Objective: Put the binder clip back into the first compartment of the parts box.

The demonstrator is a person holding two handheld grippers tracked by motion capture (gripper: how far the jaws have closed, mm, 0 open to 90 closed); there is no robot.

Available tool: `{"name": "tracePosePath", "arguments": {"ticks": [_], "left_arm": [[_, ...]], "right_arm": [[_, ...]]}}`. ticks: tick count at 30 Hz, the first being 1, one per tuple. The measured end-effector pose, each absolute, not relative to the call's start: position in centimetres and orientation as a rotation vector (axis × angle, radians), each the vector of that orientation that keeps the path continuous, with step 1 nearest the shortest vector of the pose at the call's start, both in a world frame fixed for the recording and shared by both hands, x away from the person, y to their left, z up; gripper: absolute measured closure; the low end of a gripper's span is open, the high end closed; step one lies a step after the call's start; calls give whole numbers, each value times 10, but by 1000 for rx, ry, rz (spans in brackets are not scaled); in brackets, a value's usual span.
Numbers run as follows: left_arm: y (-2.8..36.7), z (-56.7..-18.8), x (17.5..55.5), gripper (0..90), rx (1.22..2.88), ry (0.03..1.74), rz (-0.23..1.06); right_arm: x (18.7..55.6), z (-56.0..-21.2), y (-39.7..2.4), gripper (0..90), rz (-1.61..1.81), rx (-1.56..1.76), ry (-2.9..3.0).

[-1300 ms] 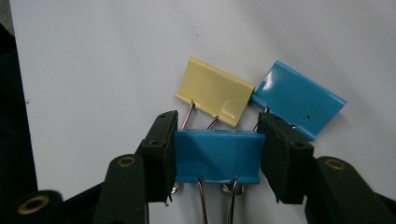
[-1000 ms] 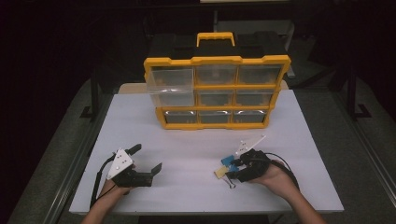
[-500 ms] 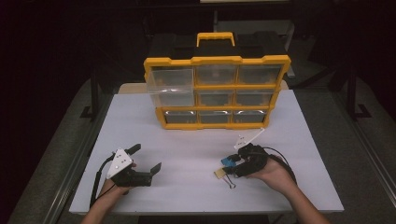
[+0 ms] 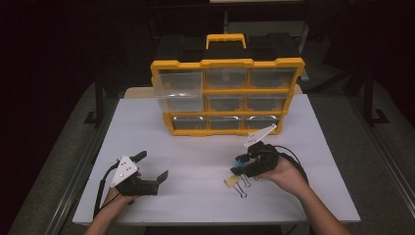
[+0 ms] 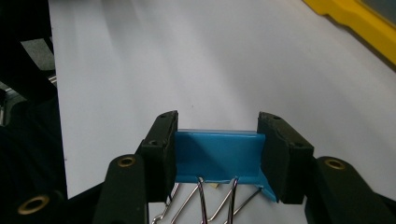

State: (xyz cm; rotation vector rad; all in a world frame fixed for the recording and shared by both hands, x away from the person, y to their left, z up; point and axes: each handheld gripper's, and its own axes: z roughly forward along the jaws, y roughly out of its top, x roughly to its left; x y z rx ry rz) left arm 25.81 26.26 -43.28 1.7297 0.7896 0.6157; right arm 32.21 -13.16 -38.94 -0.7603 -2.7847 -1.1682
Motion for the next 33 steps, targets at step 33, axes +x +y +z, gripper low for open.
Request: {"name": "tracePosePath", "arguments": {"ticks": [33], "left_arm": [[265,-431,258,0,1740,765,614]], "right_arm": [[354,-327,-115,491,-1255,-658,-2788]]}}
